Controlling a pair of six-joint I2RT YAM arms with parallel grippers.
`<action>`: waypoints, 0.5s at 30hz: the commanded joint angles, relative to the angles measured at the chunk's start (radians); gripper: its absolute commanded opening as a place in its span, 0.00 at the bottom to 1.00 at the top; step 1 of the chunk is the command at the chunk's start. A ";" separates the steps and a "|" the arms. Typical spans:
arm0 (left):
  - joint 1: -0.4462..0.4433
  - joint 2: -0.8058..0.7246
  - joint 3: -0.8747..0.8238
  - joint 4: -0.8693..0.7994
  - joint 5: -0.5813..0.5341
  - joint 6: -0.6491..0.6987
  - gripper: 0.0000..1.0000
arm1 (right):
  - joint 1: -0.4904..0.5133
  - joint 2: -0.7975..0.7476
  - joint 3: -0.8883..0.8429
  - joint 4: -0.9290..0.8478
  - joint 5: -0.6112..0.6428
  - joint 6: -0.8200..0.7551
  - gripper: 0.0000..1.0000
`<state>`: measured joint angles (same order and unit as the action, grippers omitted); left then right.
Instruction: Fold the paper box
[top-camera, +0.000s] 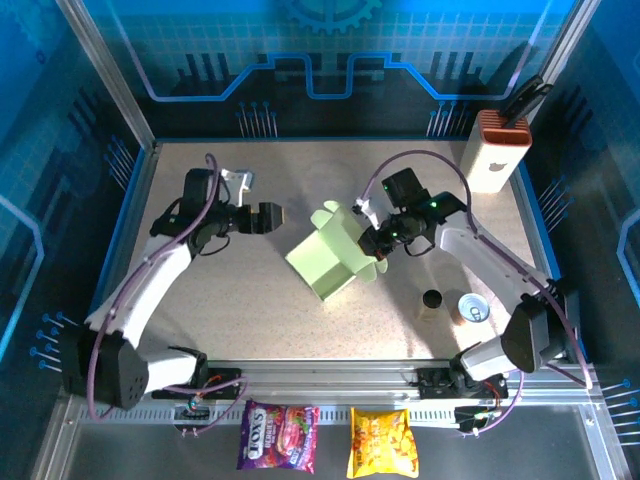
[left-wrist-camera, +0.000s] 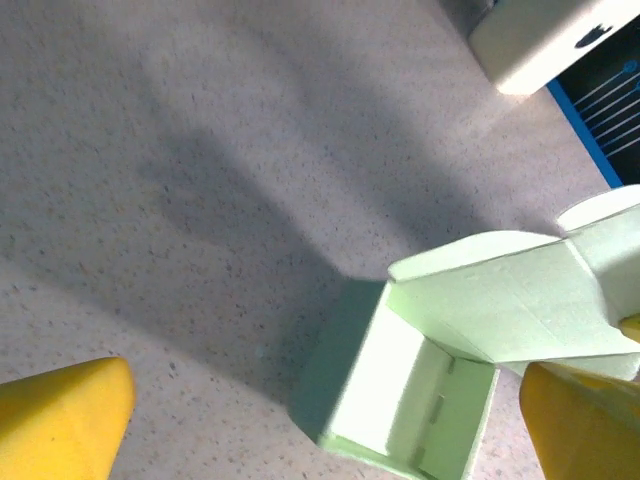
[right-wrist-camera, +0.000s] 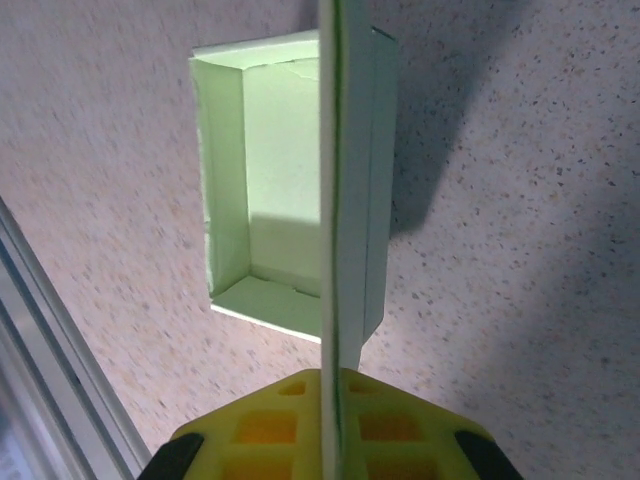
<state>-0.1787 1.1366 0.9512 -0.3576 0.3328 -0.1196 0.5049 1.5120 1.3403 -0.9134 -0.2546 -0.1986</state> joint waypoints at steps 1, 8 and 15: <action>0.010 -0.099 -0.085 0.128 -0.095 0.043 1.00 | 0.022 0.060 0.095 -0.168 0.070 -0.162 0.02; 0.012 -0.169 -0.093 0.073 -0.199 -0.016 1.00 | 0.066 0.176 0.256 -0.264 0.120 -0.354 0.05; 0.012 -0.067 -0.020 -0.047 -0.161 -0.139 1.00 | 0.098 0.355 0.474 -0.416 0.158 -0.506 0.09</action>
<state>-0.1783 1.0451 0.8856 -0.3405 0.1699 -0.1814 0.5892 1.8091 1.7409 -1.2106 -0.1223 -0.5964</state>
